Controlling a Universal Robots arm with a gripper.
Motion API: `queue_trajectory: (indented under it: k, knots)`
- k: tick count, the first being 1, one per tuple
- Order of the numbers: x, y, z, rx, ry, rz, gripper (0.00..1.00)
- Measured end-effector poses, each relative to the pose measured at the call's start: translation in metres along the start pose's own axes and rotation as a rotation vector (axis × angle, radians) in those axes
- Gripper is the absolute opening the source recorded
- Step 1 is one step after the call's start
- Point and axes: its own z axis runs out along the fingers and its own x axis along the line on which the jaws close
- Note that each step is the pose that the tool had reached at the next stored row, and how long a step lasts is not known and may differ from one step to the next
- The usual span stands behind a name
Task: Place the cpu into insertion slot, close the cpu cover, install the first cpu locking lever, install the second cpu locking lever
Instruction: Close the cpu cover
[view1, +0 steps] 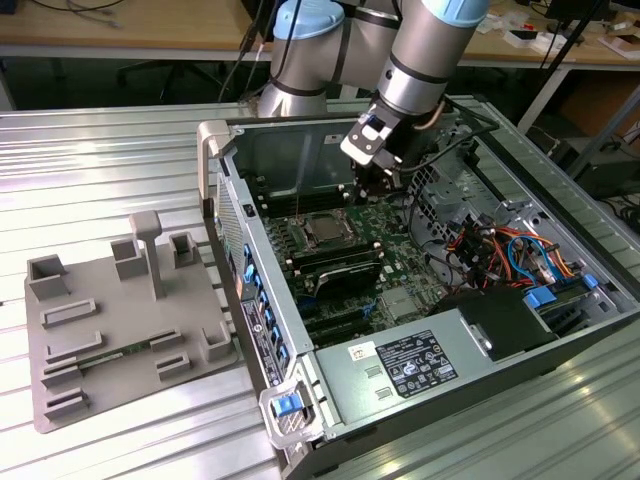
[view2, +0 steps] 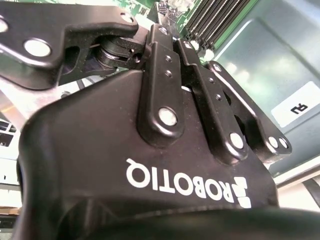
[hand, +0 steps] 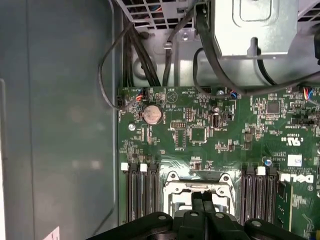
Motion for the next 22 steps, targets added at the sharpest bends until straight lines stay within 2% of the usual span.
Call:
queue_trajectory:
  k: [2, 5, 6, 7, 10, 12, 16, 18, 22]
  knots:
    - [-0.0001, -0.0026, 0.0001, -0.0002, -0.0001, 0.0, 0.11]
    - [-0.0003, -0.01, 0.0017, -0.0003, 0.0004, 0.0, 0.11]
    - [-0.0004, -0.0165, 0.004, -0.0003, 0.0017, -0.002, 0.11]
    - [-0.0014, -0.0202, 0.0064, -0.0002, 0.0018, -0.007, 0.11]
    - [-0.0046, -0.0252, 0.0126, -0.0001, 0.0009, -0.032, 0.11]
    - [-0.0048, -0.0337, 0.0176, 0.0001, 0.0004, -0.036, 0.11]
    - [-0.0051, -0.043, 0.0258, 0.0001, 0.0003, -0.039, 0.11]
    - [-0.0051, -0.0454, 0.0285, 0.0001, 0.0002, -0.04, 0.11]
    - [-0.0053, -0.0523, 0.039, 0.0002, 0.0, -0.043, 0.11]
